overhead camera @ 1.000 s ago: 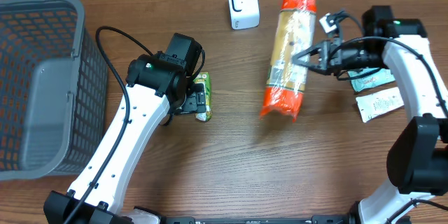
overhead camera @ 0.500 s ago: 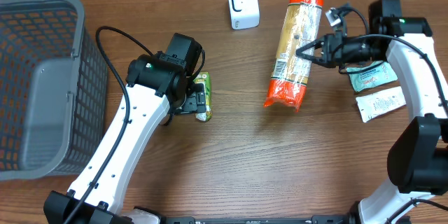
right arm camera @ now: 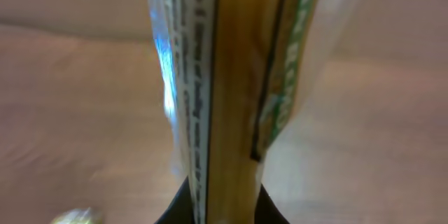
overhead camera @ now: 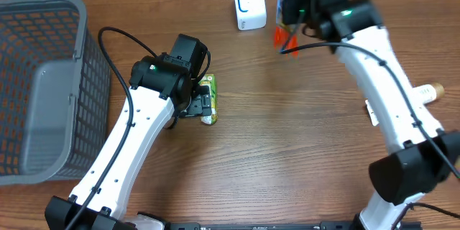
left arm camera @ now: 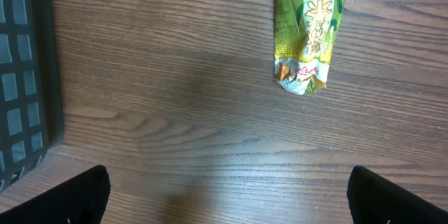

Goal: Scan the item barcode
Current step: 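Lift the spaghetti pack upright and carry it toward the scanner, then hold the spaghetti pack against the white scanner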

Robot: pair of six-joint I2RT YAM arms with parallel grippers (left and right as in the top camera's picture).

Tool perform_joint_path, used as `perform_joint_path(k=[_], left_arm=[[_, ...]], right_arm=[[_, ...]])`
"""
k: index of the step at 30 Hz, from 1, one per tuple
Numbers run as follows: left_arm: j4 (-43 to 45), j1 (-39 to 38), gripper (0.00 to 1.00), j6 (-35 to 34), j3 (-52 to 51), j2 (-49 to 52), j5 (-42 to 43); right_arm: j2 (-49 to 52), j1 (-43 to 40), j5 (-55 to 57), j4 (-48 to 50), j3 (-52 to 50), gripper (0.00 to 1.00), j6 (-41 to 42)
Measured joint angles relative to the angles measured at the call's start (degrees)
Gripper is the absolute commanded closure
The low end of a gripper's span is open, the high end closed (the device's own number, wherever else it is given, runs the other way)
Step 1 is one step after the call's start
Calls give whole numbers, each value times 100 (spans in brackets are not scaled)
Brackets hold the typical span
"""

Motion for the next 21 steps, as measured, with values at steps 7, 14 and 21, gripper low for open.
perform_joint_path(k=[7, 14, 21], left_arm=[[0, 0, 1, 0, 0, 0, 0], [2, 0, 1, 0, 0, 0, 0], [0, 0, 0, 0, -2, 0, -2]], right_arm=[[946, 293, 1386, 2177, 22, 96, -1204], [2033, 262, 1779, 3392, 22, 96, -3119], [2553, 387, 1897, 4151, 17, 96, -4454]])
